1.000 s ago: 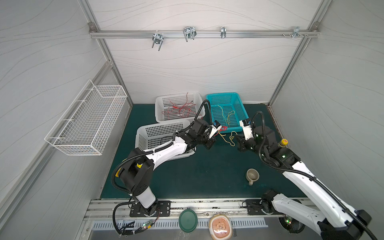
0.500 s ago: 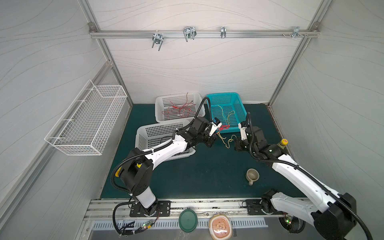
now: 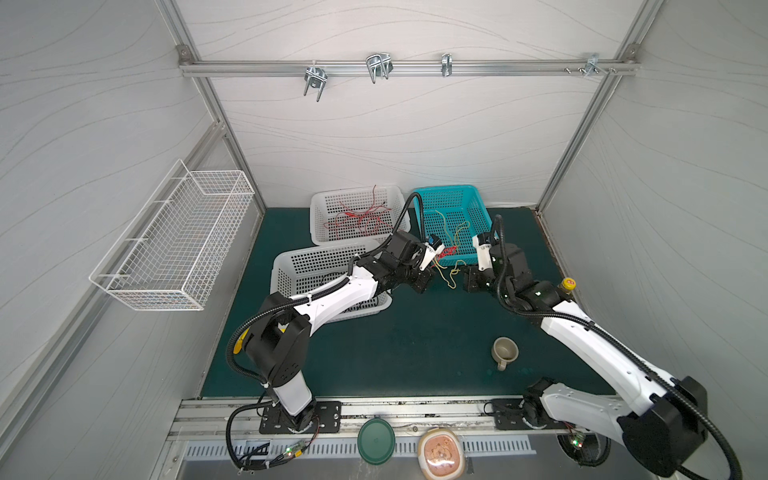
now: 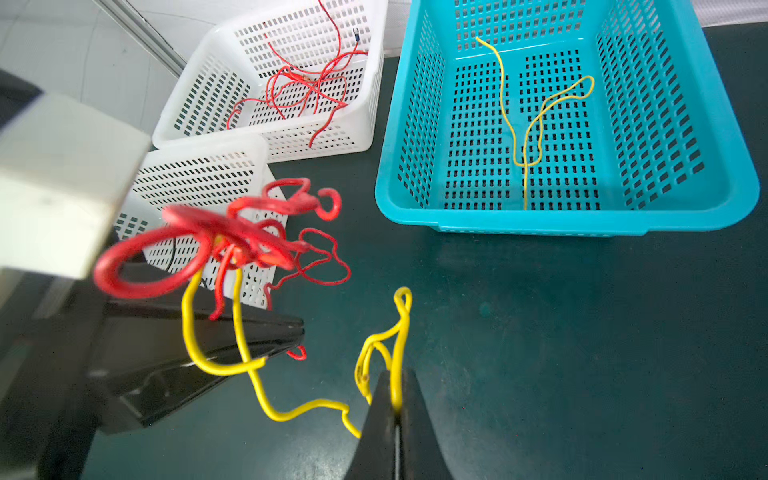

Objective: Untangle the cables
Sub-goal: 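Pull the red wire up with the left gripper while right holds the yellow wire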

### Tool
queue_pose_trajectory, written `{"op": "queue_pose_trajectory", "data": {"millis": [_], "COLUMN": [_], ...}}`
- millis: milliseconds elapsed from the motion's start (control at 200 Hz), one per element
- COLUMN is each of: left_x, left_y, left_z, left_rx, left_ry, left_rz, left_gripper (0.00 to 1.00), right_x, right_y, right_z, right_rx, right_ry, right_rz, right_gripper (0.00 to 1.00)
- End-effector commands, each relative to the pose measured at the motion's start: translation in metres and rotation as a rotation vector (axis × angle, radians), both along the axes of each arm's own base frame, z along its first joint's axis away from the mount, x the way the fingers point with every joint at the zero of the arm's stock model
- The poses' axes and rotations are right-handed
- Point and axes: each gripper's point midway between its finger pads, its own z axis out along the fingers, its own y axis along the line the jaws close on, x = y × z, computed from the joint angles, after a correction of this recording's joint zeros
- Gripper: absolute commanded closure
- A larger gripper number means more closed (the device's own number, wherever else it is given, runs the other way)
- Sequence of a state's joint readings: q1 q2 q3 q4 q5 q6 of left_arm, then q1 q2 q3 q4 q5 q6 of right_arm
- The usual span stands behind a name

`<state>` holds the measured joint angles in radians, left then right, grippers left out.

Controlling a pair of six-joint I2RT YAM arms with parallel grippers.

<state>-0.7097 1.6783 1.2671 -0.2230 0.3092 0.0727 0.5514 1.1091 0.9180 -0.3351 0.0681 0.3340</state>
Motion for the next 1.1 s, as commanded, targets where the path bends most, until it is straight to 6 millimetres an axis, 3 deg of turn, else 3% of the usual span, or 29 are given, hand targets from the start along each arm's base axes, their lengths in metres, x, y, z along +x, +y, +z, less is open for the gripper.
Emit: {"op": "queue_pose_trajectory", "data": {"millis": [0, 265, 445, 570, 765, 871, 1096], "left_x": [0.002, -0.013, -0.023, -0.026, -0.024, -0.017, 0.017], "left_y": [-0.014, -0.029, -0.033, -0.031, -0.028, -0.024, 0.011], "left_z": [0.024, 0.03, 0.04, 0.044, 0.037, 0.045, 0.08], "left_rx": [-0.062, -0.126, -0.179, -0.186, -0.168, -0.202, -0.363], "left_ry": [-0.032, 0.02, 0.043, 0.03, 0.037, 0.013, 0.052], "left_rz": [-0.036, -0.118, -0.155, -0.158, -0.141, -0.101, 0.042], "left_gripper": [1.0, 1.0, 1.0, 1.0, 1.0, 1.0, 1.0], "right_x": [0.009, 0.017, 0.027, 0.032, 0.023, 0.018, 0.01], "right_y": [0.014, 0.046, 0.049, 0.035, 0.023, 0.01, -0.049], "right_z": [0.024, 0.024, 0.008, -0.006, -0.003, -0.012, -0.057], "right_rx": [0.058, 0.058, 0.038, 0.001, 0.02, -0.029, -0.153], "right_ry": [-0.051, -0.063, -0.04, -0.028, -0.058, -0.048, 0.061], "right_rz": [0.026, 0.101, 0.066, -0.022, -0.052, -0.082, -0.262], "right_gripper": [1.0, 1.0, 1.0, 1.0, 1.0, 1.0, 1.0]}}
